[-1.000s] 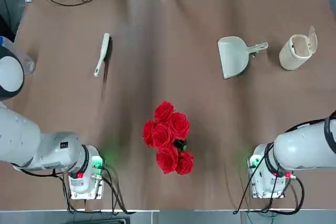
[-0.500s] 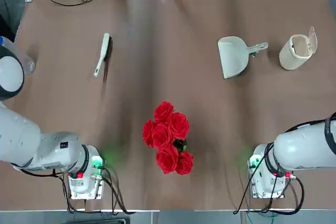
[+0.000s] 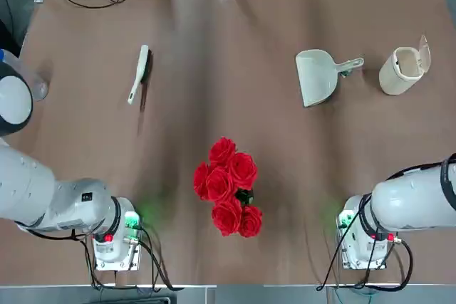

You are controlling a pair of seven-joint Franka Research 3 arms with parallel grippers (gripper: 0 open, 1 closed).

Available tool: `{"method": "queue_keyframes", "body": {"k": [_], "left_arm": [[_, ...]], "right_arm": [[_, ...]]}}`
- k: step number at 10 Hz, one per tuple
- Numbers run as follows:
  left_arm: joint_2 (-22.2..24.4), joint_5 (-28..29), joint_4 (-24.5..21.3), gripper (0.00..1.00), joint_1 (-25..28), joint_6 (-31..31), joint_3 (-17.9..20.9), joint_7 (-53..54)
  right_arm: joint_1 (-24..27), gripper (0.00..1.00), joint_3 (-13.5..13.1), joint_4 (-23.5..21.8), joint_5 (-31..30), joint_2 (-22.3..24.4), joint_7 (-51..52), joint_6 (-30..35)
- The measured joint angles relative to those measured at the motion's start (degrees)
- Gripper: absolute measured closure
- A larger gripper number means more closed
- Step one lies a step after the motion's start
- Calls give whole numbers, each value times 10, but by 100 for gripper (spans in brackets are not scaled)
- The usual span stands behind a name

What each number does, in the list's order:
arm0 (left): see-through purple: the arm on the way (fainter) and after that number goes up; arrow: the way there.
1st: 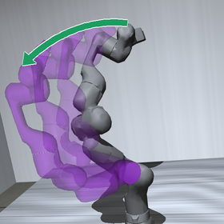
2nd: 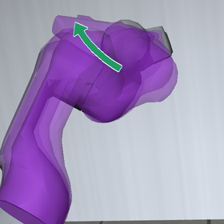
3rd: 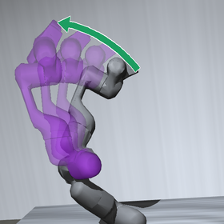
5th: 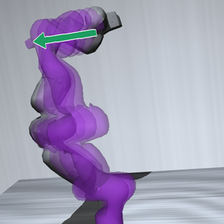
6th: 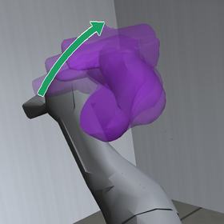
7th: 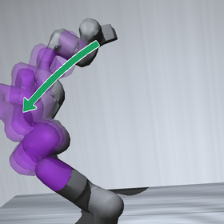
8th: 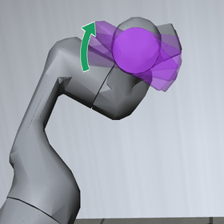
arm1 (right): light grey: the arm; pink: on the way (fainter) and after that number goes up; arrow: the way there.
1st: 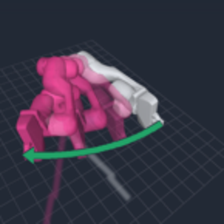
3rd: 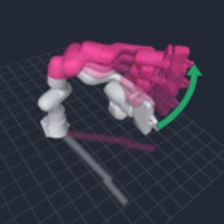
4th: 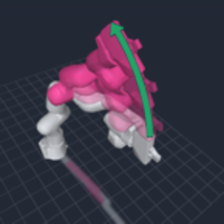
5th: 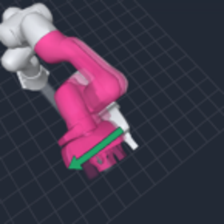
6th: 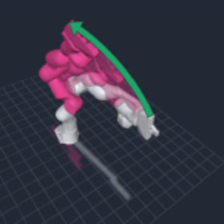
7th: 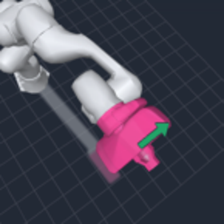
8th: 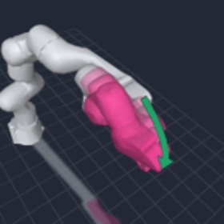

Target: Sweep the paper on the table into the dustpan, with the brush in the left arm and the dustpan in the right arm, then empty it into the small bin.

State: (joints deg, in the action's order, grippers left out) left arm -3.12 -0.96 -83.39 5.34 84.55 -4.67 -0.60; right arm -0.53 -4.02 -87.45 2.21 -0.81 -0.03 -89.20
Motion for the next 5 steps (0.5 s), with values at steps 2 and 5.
{"method": "queue_keyframes", "body": {"k": [2,5], "left_arm": [[0,0,0,0,1,0,0,0],[0,0,0,0,1,0,1,0]], "right_arm": [[-7,0,1,-35,0,-3,3,-33],[-13,0,2,-37,-16,-1,7,-34]]}}
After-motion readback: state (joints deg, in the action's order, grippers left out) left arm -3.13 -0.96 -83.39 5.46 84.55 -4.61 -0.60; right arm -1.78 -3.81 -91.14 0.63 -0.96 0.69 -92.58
